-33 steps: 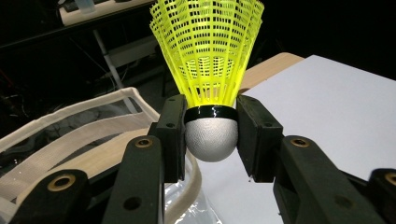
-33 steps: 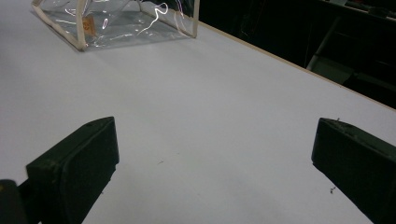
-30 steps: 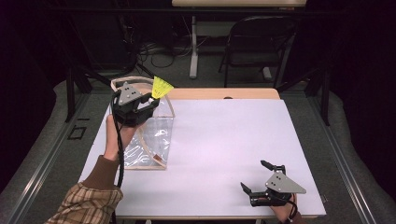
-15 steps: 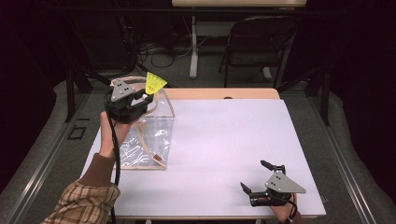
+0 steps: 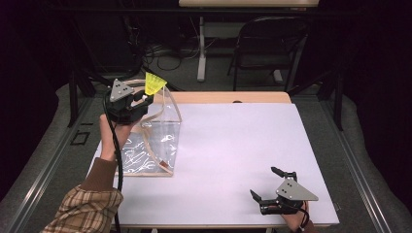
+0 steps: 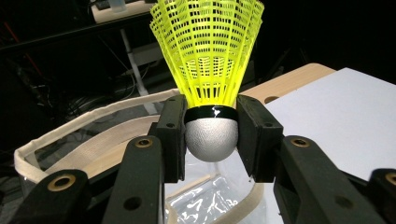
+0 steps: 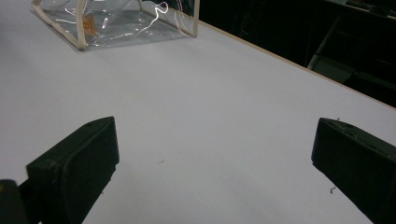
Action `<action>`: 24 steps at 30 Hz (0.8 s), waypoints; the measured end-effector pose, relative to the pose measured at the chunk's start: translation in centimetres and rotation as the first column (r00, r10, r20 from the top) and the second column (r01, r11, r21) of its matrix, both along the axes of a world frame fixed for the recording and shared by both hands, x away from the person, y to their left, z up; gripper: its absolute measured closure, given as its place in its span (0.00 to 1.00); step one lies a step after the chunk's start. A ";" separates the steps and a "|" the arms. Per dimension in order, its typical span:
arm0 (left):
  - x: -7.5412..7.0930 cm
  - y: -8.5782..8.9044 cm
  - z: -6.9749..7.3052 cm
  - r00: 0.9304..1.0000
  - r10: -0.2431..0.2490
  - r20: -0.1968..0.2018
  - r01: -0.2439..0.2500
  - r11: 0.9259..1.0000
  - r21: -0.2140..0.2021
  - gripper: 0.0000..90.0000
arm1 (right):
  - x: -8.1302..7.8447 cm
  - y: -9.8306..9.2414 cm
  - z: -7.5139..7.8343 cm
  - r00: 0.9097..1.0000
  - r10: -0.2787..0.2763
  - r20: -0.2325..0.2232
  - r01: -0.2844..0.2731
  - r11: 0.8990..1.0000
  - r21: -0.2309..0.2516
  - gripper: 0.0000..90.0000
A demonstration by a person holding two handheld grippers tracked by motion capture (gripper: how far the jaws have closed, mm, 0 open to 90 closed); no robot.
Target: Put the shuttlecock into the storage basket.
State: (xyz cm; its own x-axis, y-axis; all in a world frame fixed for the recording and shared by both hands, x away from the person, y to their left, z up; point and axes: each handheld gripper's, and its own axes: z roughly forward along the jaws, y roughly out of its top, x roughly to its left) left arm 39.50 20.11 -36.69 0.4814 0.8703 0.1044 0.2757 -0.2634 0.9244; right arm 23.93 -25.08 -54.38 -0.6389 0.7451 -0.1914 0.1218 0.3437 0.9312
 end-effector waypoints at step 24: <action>1.7 1.2 -0.7 0.998 0.058 -0.028 -0.059 0.998 -0.029 0.72 | 0.0 0.0 0.0 1.000 -0.001 0.000 0.001 1.000 -0.001 0.00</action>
State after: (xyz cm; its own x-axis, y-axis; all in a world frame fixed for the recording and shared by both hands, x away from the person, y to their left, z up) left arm 41.21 21.31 -37.43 0.4316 0.8997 0.0657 0.3147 -0.2184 0.9237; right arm 23.93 -25.11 -54.38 -0.6380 0.7455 -0.1926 0.1219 0.3448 0.9307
